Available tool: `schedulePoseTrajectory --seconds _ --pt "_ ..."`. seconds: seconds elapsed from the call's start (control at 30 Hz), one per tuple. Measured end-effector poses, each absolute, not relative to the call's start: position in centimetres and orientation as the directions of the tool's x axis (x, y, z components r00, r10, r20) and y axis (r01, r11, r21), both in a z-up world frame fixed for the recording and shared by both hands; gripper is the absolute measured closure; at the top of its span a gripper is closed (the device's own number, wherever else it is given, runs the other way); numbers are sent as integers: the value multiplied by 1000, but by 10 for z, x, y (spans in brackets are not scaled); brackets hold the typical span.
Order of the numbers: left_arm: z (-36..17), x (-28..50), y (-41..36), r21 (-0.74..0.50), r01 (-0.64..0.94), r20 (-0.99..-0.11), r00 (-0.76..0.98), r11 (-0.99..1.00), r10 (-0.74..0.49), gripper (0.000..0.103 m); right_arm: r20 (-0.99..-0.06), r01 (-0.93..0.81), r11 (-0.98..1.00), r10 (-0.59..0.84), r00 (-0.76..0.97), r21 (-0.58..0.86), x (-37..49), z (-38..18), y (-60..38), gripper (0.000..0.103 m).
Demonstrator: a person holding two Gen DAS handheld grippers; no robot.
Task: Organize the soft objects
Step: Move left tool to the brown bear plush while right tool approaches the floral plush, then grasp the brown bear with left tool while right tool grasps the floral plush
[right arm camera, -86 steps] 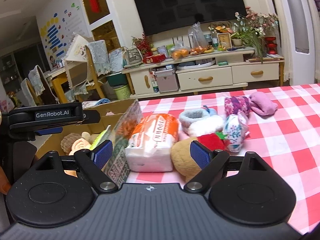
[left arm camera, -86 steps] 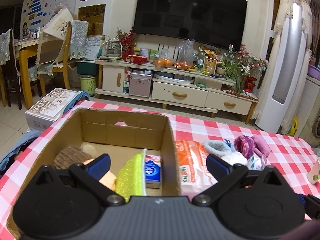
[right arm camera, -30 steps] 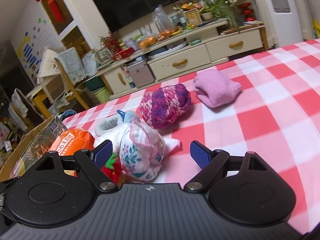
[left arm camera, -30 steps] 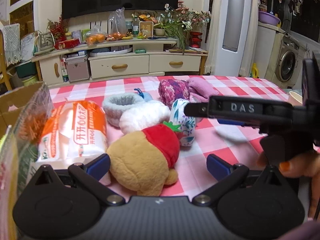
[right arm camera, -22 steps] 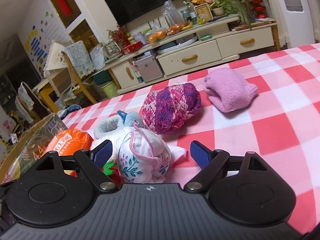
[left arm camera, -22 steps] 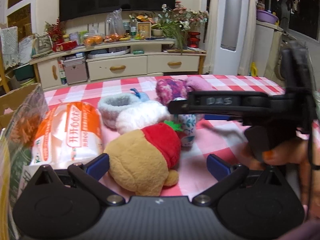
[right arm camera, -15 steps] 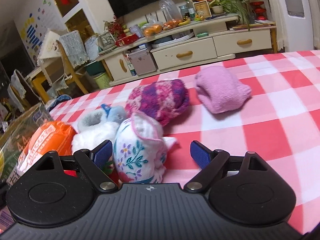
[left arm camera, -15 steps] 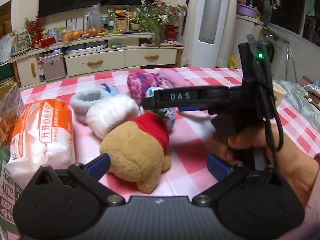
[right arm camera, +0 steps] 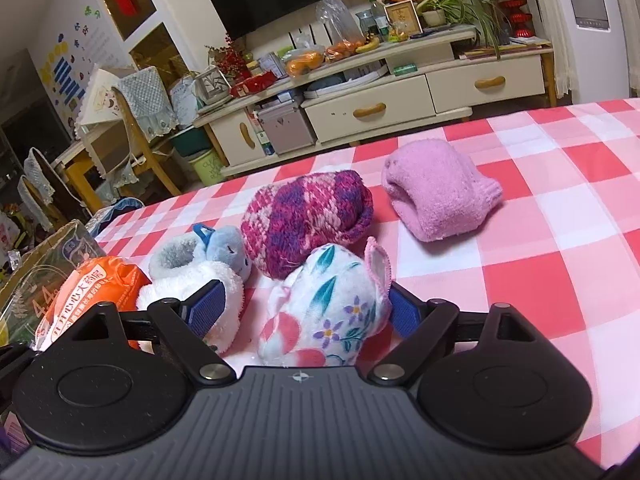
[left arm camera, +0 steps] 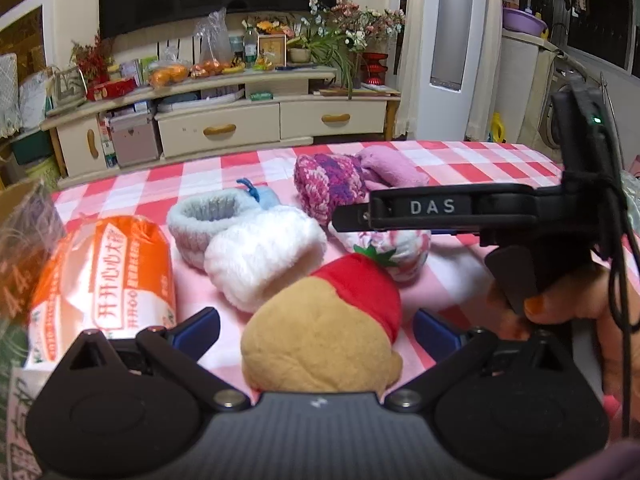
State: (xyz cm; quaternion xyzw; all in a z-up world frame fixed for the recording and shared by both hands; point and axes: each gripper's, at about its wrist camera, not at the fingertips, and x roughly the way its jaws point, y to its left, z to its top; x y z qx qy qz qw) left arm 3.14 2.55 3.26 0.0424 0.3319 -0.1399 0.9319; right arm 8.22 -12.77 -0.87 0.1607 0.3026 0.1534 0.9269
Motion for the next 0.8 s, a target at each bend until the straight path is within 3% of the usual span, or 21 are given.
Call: schedulePoseTrajectory --seconds 0.07,0.23,0.3,0.4,0.8 --pt "29 35 26 -27 286 -641 730 958 -236 1 -513 -182 901 380 770 394 82 -9 -130 1" --pt "24 38 20 -22 311 -659 710 950 -247 3 -525 -172 909 366 769 381 82 -8 -131 26" --pt "23 39 17 -16 314 -666 705 949 -244 11 -533 -167 909 364 764 382 82 -9 -132 33" --pt "22 40 17 -12 304 -676 699 952 -232 19 -532 -166 905 370 762 391 81 -10 -134 37" --pt "24 27 26 -40 268 -695 685 963 -220 24 -539 -168 925 338 771 341 65 -9 -135 40"
